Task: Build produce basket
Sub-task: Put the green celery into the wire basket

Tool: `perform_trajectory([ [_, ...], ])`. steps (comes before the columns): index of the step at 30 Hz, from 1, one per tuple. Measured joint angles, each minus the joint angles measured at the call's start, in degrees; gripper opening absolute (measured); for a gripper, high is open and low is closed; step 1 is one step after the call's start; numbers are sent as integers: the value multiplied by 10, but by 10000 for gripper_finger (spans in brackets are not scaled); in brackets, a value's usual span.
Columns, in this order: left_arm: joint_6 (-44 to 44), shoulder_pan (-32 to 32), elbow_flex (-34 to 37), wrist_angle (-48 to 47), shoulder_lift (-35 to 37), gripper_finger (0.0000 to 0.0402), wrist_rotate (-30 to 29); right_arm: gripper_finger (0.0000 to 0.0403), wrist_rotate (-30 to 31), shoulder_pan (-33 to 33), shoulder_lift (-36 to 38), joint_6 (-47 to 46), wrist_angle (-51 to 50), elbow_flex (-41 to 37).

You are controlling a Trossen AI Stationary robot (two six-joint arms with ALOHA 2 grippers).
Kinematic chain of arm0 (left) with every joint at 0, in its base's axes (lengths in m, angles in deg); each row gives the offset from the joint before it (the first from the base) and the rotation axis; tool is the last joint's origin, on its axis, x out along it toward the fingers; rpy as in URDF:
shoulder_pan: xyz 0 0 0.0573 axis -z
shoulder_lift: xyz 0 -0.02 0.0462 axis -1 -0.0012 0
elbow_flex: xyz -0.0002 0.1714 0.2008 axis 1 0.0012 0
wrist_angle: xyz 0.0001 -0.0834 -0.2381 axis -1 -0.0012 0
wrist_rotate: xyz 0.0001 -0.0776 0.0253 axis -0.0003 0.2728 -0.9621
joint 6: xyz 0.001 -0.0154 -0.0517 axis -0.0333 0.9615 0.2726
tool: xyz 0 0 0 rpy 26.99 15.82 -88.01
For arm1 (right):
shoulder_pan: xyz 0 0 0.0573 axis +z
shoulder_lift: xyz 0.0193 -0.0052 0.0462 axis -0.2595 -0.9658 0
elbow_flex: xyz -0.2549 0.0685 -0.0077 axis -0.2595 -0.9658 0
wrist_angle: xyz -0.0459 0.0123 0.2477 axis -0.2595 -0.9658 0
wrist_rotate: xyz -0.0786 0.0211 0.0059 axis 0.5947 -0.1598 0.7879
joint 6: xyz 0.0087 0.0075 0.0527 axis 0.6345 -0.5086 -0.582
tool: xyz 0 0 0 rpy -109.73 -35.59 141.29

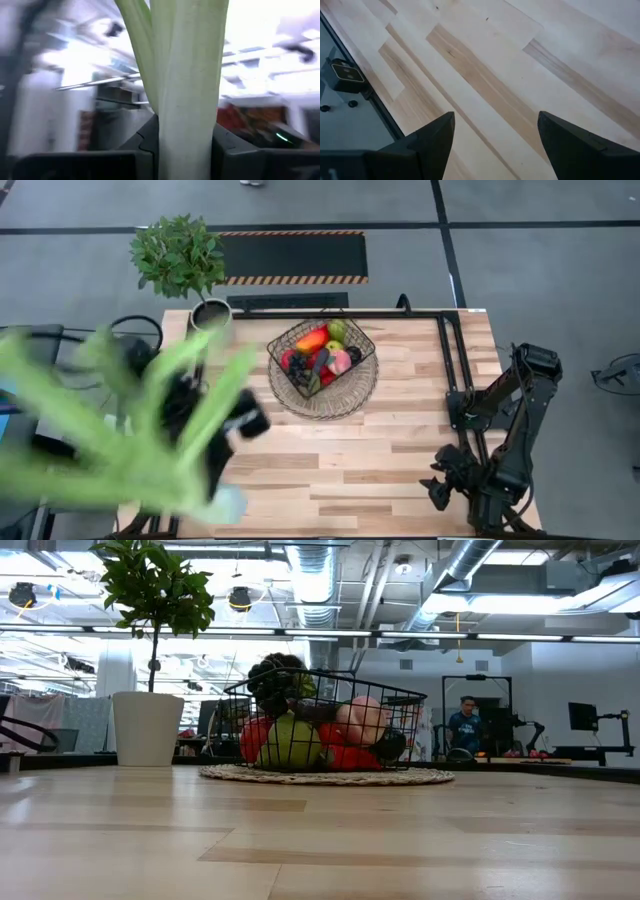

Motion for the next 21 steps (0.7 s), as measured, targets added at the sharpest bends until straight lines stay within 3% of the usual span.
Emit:
perform_trajectory([
  [2, -30, 21, 0, -5, -1, 74, 18, 305, 0, -2, 0, 8, 0, 0],
  [11, -153, 76, 6, -161, -4, 99, -50, 305, -1, -6, 0, 20, -1, 0],
  [21, -176, 96, 11, -421, -4, 99, -465, 305, -3, -6, 0, 30, -1, 0],
])
